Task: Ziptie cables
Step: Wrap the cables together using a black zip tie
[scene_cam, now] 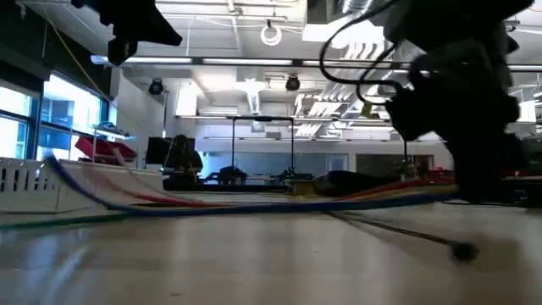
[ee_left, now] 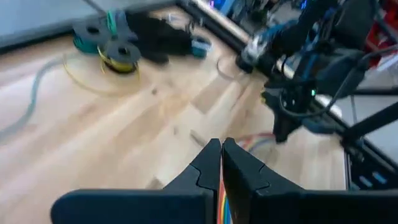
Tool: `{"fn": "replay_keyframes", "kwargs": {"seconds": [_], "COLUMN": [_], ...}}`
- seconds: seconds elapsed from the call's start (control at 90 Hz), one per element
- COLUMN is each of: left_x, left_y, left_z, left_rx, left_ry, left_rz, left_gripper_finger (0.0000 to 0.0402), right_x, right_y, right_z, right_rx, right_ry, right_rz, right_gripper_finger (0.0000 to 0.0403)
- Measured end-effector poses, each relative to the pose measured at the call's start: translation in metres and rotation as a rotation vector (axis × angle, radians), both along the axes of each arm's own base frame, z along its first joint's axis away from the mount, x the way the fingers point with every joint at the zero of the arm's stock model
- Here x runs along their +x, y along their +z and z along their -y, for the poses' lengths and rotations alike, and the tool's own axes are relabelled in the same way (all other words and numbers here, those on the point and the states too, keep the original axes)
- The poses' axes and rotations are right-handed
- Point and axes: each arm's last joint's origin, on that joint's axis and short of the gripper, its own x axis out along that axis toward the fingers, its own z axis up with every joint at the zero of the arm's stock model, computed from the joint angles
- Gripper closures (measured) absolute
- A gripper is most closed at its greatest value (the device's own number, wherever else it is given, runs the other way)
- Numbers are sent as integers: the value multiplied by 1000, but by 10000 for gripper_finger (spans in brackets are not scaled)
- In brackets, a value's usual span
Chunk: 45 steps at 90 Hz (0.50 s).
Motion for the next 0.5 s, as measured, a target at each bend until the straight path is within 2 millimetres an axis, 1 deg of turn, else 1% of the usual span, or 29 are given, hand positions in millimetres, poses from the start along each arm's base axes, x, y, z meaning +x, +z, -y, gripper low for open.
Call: {"fn": "replay_keyframes", "kwargs": {"seconds": [0.122,0.267,0.411,0.5], "left_x": [14,32,49,58], "left_y": [-14,-31,-46,-55], "left_z": [8,19,27,28], "left_rx": [-10,-36,-112,-178], "left_ry": [-51,-95,-67,-23], "left_rz": [-73,-138,-155,-159], "left_gripper_finger": [402,402,402,402], "right_x": [-2,0,0,1], "right_y": [-2,-2,-2,-2], "right_z": [-3,-2,-1,2], "right_rx": [-24,-87,-136,-149], "right_ry": [67,105,158,158], "right_rz": [18,66,94,99], "right_gripper_finger": [394,377,360,340]}}
